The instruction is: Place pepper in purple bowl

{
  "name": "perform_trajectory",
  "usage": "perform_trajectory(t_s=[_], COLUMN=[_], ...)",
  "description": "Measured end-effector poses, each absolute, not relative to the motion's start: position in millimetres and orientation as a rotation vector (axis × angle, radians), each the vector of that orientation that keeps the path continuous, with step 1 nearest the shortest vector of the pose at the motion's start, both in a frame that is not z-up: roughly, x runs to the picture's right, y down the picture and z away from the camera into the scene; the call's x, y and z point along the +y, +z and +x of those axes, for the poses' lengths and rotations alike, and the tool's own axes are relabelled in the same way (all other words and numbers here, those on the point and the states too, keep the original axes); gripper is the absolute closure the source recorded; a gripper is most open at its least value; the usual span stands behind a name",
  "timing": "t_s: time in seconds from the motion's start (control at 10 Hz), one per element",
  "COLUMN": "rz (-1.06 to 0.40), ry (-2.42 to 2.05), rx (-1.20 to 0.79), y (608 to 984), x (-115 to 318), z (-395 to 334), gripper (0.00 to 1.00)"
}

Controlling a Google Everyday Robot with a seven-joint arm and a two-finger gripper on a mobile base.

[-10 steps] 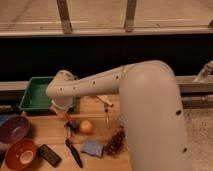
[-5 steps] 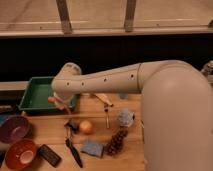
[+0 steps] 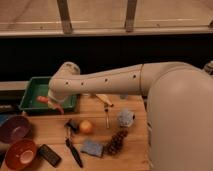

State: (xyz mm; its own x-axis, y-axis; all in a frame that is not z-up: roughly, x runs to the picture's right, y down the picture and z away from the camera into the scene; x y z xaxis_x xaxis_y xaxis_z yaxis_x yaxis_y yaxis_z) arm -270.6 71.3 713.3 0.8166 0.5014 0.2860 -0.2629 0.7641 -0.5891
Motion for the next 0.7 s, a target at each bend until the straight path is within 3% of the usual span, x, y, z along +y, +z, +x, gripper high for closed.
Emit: perform_trajectory(t_s=[0.3, 0.7], rz=[-0.588, -0.589], ry=[0.38, 0.37], rx=[-0.636, -0.678], y=[694.9, 690.2], x=[74.8, 74.0], z=[-303.0, -309.7], gripper=[1.0, 1.0])
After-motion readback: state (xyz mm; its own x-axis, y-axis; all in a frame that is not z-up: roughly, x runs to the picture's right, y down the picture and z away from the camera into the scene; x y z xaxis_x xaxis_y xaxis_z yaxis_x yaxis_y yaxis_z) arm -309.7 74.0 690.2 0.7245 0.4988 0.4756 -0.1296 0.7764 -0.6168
